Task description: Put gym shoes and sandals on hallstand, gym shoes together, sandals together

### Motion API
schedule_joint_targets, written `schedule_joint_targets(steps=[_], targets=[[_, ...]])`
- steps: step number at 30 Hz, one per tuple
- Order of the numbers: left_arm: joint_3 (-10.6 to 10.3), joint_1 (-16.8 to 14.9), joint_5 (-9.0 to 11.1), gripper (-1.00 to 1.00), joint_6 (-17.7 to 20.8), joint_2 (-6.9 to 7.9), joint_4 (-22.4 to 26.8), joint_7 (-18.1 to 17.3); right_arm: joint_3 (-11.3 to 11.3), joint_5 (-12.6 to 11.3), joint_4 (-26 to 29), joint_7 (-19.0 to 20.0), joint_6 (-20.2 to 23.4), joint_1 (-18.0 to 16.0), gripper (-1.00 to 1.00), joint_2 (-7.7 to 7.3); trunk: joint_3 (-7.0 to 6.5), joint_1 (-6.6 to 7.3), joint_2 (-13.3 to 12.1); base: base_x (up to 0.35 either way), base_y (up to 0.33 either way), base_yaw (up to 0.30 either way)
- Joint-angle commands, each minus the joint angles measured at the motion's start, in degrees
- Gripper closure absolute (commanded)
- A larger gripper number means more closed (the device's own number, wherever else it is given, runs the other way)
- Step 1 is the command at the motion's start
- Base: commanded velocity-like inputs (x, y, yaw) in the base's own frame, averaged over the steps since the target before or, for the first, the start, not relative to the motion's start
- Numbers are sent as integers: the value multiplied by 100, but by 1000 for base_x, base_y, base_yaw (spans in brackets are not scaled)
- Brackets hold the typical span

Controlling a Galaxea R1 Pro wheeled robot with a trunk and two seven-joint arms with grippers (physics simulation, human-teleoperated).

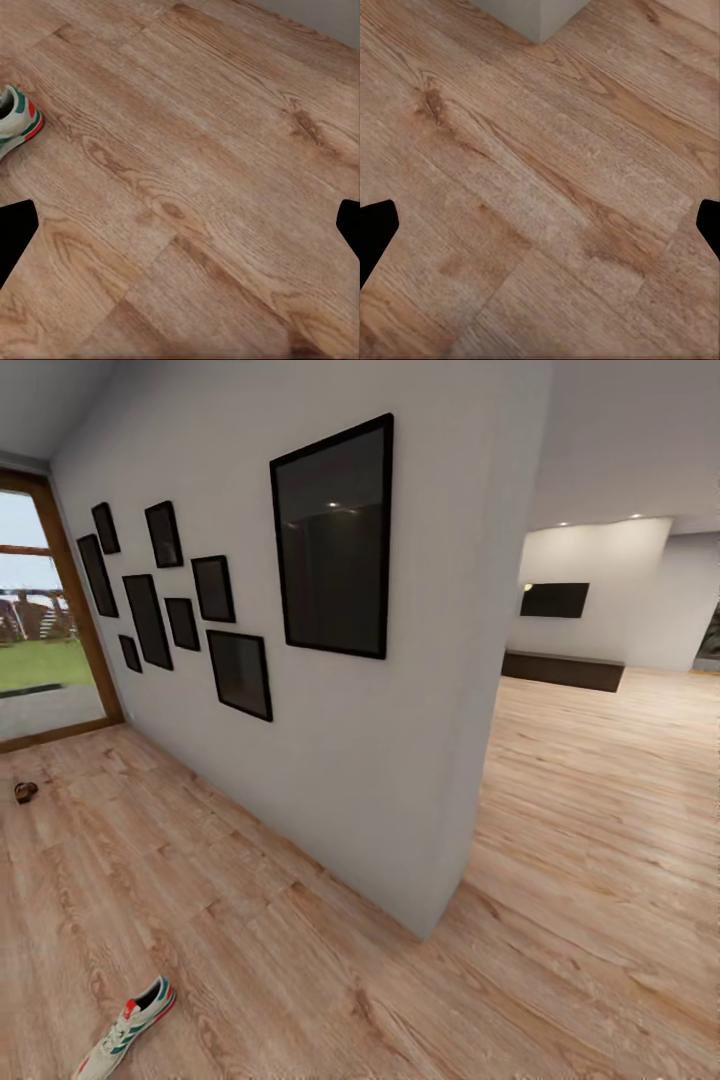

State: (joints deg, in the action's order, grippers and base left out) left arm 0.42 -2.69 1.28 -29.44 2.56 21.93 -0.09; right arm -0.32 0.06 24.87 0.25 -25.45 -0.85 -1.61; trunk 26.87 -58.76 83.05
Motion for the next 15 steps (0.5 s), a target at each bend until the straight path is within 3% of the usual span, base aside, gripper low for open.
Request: schedule_joint_targets(steps=[1,15], targets=[[2,-3,12,-100,-17,-1,-5,-1,-8,-3,2,2,-18,-3,-100,-8,6,3,3,-88,23,-77],[3,-3,28,-100,-5,2,-5,-22,-12,-6,15,1,-13,-3,-100,-15,6,3,3,-12,3,-241]])
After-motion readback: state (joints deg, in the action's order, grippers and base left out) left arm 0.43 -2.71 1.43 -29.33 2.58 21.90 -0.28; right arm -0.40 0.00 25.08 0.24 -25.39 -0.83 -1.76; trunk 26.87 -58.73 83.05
